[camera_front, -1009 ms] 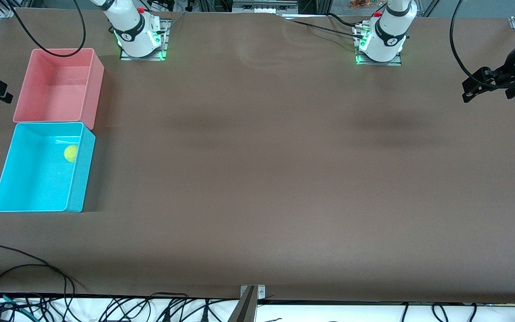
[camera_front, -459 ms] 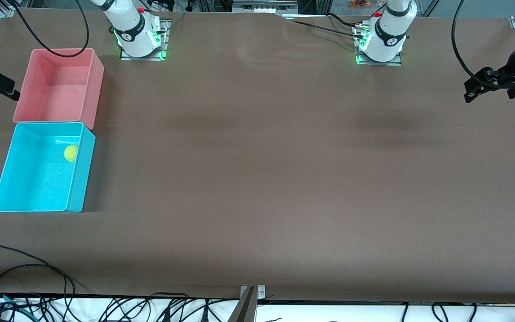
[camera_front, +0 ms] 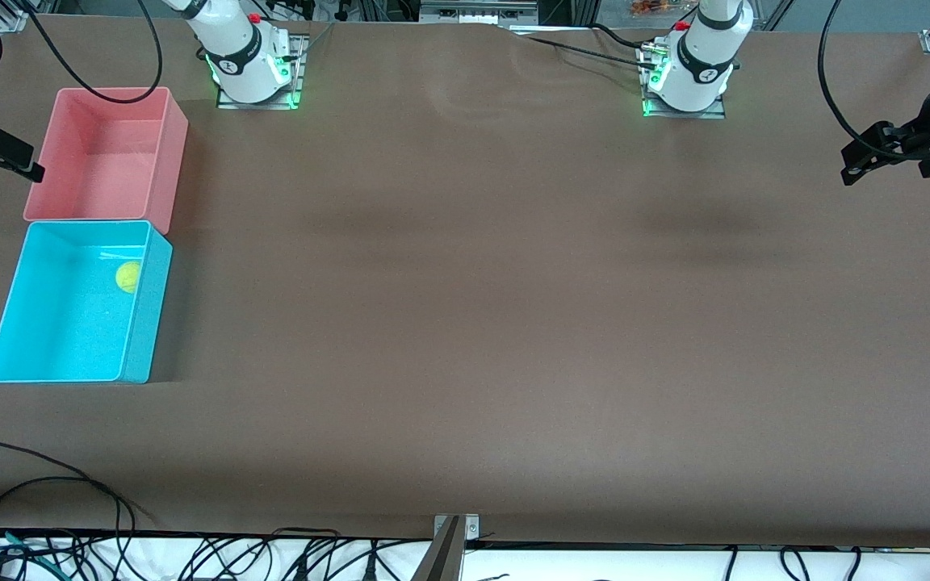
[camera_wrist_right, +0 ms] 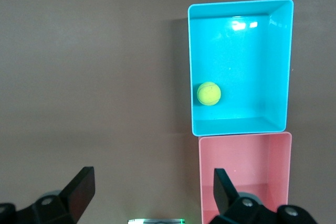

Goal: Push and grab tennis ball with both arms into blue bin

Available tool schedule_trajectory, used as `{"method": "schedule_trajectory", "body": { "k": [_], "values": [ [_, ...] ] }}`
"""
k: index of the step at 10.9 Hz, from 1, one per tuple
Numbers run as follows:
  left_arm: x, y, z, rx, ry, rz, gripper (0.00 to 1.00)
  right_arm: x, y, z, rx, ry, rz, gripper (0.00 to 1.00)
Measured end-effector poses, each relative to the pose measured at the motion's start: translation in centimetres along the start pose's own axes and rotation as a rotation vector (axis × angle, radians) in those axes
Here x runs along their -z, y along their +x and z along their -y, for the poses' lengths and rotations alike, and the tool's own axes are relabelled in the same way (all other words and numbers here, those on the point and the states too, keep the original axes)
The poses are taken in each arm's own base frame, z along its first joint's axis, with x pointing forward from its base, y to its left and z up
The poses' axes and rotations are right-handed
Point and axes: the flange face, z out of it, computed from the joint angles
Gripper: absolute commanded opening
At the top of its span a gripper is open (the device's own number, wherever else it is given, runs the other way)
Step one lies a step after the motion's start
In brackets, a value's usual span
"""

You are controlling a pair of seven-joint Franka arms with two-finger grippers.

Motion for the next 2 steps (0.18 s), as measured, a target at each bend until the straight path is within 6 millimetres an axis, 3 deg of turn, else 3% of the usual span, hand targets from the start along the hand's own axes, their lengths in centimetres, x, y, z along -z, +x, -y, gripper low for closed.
{"method": "schedule_trajectory", "body": {
  "k": [2],
  "values": [
    [0.01, 0.06, 0.59, 0.011, -0.001, 0.0, 1.0, -0.6, 0.4, 0.9, 0.016, -0.004, 0.011, 1.0]
  ]
}}
